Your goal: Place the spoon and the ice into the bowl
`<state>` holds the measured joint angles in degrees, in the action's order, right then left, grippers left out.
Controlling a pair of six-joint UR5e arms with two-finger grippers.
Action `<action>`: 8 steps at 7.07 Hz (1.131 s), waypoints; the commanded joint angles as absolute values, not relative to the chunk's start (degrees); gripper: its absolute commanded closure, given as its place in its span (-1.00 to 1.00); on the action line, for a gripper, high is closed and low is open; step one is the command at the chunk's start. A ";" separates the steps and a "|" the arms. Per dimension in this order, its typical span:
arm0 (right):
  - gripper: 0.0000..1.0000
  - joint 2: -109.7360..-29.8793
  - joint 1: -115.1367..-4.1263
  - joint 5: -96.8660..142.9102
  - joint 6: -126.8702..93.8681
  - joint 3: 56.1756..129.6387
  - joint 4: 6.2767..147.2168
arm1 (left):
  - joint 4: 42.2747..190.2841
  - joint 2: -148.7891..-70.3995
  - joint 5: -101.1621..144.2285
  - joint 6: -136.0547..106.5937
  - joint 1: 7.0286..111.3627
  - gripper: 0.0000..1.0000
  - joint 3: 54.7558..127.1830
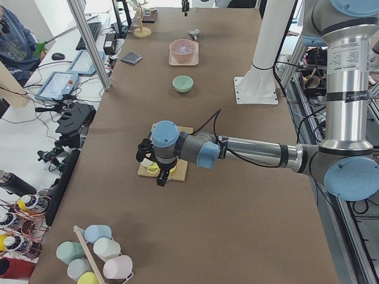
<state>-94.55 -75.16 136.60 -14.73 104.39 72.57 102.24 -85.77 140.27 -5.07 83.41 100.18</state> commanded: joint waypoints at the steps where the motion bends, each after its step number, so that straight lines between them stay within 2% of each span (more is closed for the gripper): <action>1: -1.00 -93.00 -67.98 134.75 -27.53 110.62 72.51 | 109.99 -88.31 139.31 -19.43 79.49 -0.97 99.67; 4: -0.97 -82.65 -54.10 121.78 -37.52 112.15 72.68 | 110.30 -95.60 132.80 -25.22 73.48 -0.95 95.39; 6: -0.94 -79.56 -46.61 112.97 -38.14 111.89 73.03 | 110.39 -99.91 132.80 -28.28 70.77 -0.95 91.69; 8: -0.73 -79.63 -43.17 108.40 -38.23 110.49 73.39 | 110.39 -101.95 132.37 -30.58 68.73 -0.95 90.45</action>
<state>-79.79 -45.45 111.66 -38.20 111.38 73.16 110.36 -100.74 132.59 -29.45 69.74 91.41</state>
